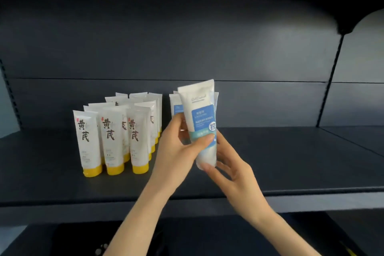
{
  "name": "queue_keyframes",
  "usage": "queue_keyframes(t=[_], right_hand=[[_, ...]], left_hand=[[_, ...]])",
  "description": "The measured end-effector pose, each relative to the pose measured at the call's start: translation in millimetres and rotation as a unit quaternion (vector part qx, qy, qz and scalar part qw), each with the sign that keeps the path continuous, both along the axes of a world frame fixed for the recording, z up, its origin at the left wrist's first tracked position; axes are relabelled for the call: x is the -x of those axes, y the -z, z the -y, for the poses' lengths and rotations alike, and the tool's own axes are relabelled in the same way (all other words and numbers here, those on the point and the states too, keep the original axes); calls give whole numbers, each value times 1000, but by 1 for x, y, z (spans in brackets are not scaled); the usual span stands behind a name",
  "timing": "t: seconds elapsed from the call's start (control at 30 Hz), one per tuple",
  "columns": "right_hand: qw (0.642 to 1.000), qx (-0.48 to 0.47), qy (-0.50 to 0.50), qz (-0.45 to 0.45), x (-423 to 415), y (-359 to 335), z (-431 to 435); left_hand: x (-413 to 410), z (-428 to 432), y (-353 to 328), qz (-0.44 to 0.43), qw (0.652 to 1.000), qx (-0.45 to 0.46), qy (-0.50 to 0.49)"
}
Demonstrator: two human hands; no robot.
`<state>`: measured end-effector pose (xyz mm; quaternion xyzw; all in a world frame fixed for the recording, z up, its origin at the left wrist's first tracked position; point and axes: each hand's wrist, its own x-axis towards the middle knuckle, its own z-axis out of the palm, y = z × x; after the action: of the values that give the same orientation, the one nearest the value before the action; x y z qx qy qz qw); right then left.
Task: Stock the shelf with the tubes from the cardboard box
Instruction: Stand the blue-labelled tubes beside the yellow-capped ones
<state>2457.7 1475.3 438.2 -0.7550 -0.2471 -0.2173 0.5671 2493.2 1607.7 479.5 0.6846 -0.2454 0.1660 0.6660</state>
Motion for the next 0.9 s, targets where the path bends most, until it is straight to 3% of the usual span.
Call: queue_keyframes(t=[0.23, 0.43, 0.57, 0.63, 0.77, 0.9], right_hand=[[989, -30, 136, 47, 2, 7, -1], [993, -24, 107, 39, -3, -3, -13], [994, -62, 92, 12, -22, -15, -9], [990, -70, 119, -13, -46, -18, 2], [979, -74, 167, -92, -105, -21, 31], [968, -35, 202, -141, -155, -13, 54]], left_hand=[[10, 21, 8, 23, 999, -26, -33], [9, 10, 10, 37, 996, -51, -57], [9, -12, 12, 70, 985, -135, -82], [7, -29, 17, 115, 955, -226, -153], [-2, -59, 40, 159, 858, -389, -294], [4, -81, 58, 145, 818, -457, -317]])
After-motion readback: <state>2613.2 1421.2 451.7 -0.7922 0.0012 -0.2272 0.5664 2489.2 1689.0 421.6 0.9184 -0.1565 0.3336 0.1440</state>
